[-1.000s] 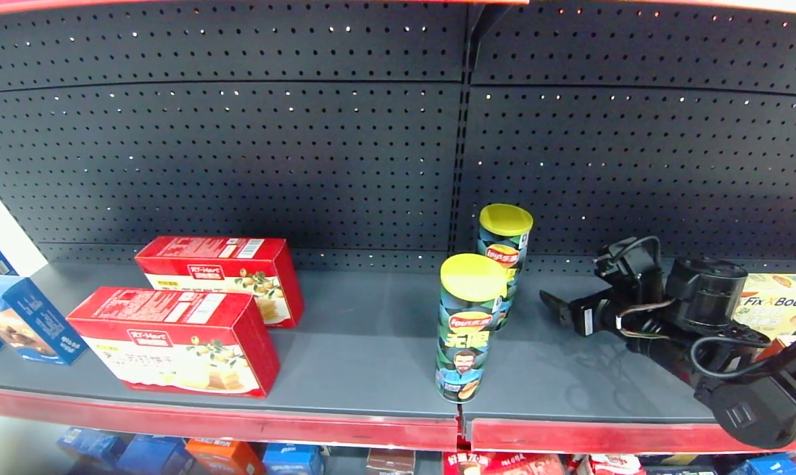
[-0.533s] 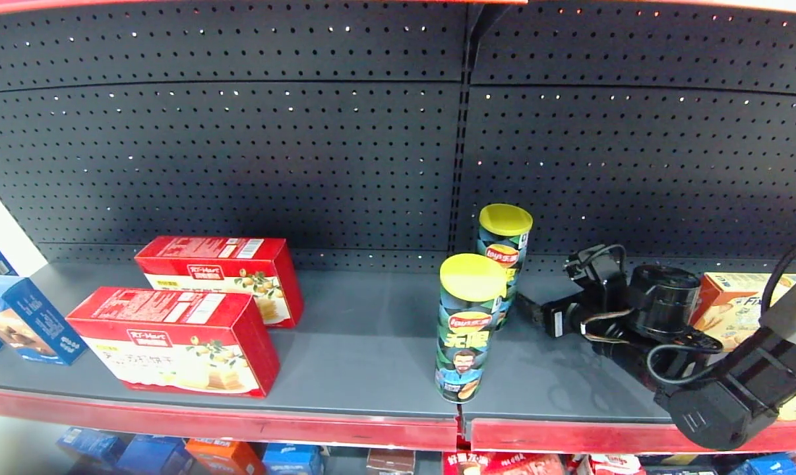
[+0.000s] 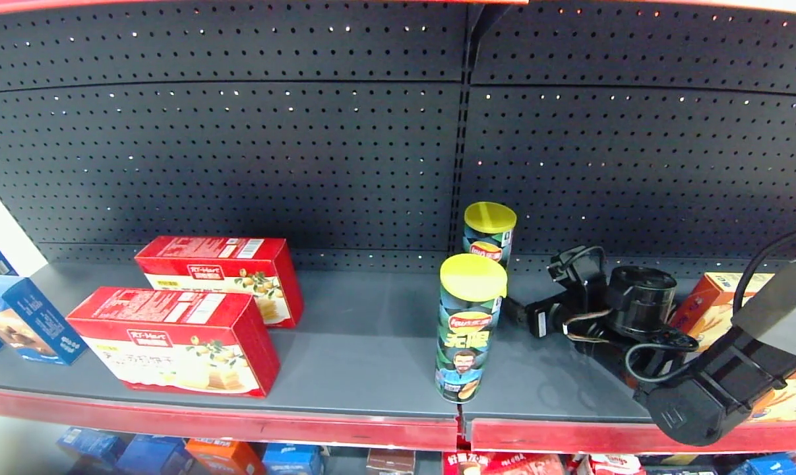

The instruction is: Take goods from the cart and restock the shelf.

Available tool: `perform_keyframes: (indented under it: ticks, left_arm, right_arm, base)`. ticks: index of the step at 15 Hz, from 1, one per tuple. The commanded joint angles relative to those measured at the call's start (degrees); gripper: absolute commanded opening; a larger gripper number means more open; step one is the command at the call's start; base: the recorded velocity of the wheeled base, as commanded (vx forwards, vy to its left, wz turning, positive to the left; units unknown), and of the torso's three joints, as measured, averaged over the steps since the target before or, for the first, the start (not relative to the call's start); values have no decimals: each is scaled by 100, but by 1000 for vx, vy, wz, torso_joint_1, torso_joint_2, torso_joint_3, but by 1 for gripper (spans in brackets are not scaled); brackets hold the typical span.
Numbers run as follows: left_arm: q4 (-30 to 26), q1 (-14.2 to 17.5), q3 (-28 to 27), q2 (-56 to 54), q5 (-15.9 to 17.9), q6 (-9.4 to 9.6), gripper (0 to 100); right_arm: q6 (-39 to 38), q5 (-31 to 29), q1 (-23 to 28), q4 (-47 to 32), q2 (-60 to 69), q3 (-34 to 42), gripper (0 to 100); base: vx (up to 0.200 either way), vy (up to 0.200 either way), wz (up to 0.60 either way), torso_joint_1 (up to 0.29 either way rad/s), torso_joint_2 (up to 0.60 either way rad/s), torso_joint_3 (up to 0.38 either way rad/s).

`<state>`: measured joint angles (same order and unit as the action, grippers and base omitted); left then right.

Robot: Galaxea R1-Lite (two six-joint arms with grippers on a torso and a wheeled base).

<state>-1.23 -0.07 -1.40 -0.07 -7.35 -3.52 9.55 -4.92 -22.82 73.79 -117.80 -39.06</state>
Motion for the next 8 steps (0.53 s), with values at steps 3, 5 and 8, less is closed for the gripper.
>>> perform_keyframes:
  ticks: [3,5,8]
  left_arm:
    - [0,-1,0,7,-3,1,100]
    - [0,-1,0,7,-3,1,100]
    - [0,-1,0,7,-3,1,100]
  right_arm:
    - [-5,9,-65,13,-42,-23,100]
    - [12,0,-73,21,-59,-40,100]
    - [47,-17,-38,-40,125,56,100]
  base:
    - [0,0,0,0,0,0]
    - [0,0,0,0,0,0]
    - [0,0,0,0,0,0]
